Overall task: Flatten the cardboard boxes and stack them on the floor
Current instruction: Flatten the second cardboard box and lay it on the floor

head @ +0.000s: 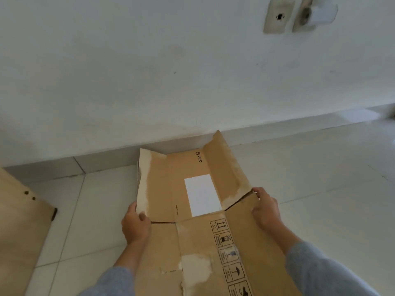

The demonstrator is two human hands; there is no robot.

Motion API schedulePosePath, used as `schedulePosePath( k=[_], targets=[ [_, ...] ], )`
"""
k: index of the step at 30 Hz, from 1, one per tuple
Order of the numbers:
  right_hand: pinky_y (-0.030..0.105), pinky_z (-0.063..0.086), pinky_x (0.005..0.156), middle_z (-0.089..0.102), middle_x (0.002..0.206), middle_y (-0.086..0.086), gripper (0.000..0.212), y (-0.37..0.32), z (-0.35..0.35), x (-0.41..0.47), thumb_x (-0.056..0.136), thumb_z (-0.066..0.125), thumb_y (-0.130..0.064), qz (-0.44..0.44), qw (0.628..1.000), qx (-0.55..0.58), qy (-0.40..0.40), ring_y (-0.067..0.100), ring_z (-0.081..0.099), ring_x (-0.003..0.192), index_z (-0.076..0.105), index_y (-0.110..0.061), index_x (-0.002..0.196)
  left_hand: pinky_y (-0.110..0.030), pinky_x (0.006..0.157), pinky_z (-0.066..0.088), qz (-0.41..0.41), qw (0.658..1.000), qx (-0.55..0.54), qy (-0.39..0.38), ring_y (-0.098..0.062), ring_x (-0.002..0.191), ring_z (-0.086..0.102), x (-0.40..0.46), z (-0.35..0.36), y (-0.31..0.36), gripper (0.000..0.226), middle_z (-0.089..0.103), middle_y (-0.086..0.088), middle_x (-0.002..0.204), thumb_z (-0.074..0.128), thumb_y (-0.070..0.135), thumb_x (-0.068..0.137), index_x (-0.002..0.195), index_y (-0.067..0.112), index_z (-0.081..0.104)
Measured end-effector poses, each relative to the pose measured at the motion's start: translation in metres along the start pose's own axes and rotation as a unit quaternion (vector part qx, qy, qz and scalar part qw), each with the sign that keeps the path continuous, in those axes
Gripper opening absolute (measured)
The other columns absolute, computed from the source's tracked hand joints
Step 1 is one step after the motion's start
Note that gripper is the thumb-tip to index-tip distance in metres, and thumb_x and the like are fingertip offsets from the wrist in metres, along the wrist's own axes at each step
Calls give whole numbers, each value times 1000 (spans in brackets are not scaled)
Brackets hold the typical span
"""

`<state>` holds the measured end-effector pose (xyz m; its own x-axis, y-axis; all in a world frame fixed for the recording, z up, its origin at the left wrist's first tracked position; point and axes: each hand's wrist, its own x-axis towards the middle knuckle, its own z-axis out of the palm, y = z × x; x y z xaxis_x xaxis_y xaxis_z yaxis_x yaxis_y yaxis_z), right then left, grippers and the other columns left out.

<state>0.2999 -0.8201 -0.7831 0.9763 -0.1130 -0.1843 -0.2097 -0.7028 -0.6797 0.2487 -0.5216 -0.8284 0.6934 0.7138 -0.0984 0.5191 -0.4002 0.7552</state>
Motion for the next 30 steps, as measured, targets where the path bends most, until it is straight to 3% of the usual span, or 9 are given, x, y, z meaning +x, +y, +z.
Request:
schedulePosePath(
  k=[4, 8, 13, 18, 20, 25, 30],
  targets=[
    [30, 42, 84, 52, 122, 17, 54, 16, 2, 17, 79, 50, 11, 42, 997, -34, -56, 29, 50, 107, 39, -4, 130, -45, 96, 45, -52, 996, 66, -43, -41, 115, 53, 9, 3, -6, 46, 58, -22, 126, 53, 6, 87, 132, 3, 46],
    [28, 37, 87, 39, 134, 19, 66, 26, 6, 29, 80, 62, -2, 79, 986, -67, -128, 31, 42, 122, 26, 0, 136, -43, 103, 39, -99, 984, 99, -112, -39, 126, 45, 8, 11, -14, 71, 46, -21, 139, 67, 17, 79, 140, 4, 32],
    [37, 39, 102, 34, 139, 18, 83, 40, 22, 36, 76, 75, -22, 88, 977, -106, -165, 32, 39, 127, 23, -1, 137, -45, 90, 45, -178, 974, 111, -90, -42, 117, 49, 2, 23, -24, 67, 49, -25, 129, 73, 26, 75, 124, -7, 43],
    [40, 42, 99, 36, 138, 17, 85, 45, 37, 42, 71, 79, -30, 72, 980, -101, -155, 32, 42, 125, 29, -3, 134, -47, 93, 45, -156, 976, 129, -74, -42, 116, 51, 6, 29, -41, 66, 52, -23, 126, 72, 33, 75, 123, -3, 46],
    [41, 41, 101, 32, 141, 17, 85, 46, 38, 45, 70, 79, -30, 77, 981, -91, -154, 33, 41, 126, 30, -4, 135, -45, 89, 45, -149, 976, 141, -69, -41, 112, 53, 7, 29, -44, 62, 55, -23, 122, 72, 36, 75, 119, -2, 49],
    [45, 42, 99, 45, 134, 17, 81, 52, 41, 51, 74, 75, -29, 103, 981, -90, -135, 34, 44, 123, 30, -11, 138, -38, 72, 42, -132, 970, 194, -60, -38, 98, 59, 7, 36, -41, 53, 62, -20, 105, 72, 45, 73, 98, 1, 54],
    [42, 46, 93, 52, 127, 14, 72, 46, 45, 55, 74, 76, -29, 99, 981, -108, -131, 31, 50, 117, 36, -10, 130, -34, 63, 42, -107, 966, 230, -49, -38, 91, 61, 15, 37, -43, 53, 64, -19, 100, 70, 50, 72, 91, 2, 56]
  ],
)
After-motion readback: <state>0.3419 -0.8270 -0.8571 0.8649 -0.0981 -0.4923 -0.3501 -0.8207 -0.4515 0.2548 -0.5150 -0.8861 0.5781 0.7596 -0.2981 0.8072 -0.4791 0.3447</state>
